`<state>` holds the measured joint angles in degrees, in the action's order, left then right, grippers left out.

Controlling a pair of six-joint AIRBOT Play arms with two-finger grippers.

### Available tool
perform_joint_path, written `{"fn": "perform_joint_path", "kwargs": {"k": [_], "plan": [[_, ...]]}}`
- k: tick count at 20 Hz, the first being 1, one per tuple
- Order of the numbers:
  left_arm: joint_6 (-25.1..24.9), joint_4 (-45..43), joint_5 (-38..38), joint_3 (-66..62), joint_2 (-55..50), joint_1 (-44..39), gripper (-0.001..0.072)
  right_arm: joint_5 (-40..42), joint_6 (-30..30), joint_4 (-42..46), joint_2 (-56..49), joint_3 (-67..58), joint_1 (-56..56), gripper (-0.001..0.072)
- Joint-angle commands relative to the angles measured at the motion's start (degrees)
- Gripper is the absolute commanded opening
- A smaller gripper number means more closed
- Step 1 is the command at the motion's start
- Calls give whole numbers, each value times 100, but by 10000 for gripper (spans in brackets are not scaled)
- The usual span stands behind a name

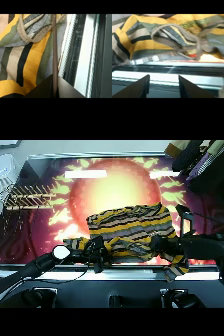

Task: Fold the clothes and pants, and hang the long-sleeved shirts on hangers.

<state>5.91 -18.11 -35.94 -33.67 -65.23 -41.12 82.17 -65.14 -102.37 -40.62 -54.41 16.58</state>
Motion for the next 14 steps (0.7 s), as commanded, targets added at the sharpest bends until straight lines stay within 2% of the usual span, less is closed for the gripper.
{"fn": "perform_joint_path", "kwargs": {"k": [1,2,3,5,7,8,9,11,13,14], "plan": [[-13,20,2,-7,-7,-2,18,645,-17,739,348,-354,4,503],[-13,20,2,-7,-7,-2,18,848,-15,1040,468,-481,4,519],[-13,20,2,-7,-7,-2,18,1104,-17,1373,568,-588,4,579],[-13,20,2,-7,-7,-2,18,1674,11,2465,662,-658,2,593],[4,17,0,-4,-7,-2,19,1987,634,3799,560,-658,2,593],[7,20,-2,-4,-7,-2,19,1971,914,4148,444,-658,-2,593],[7,20,-2,-4,-7,-2,19,1799,1156,4201,258,-658,-2,593],[9,20,-4,-4,-7,-2,19,1259,1379,3665,-319,-658,-2,596],[9,20,-66,-4,-7,-2,19,866,1294,3167,-1097,-691,-4,657],[57,17,-109,-4,-7,-2,19,704,1226,3008,-1449,-782,-63,657]]}}
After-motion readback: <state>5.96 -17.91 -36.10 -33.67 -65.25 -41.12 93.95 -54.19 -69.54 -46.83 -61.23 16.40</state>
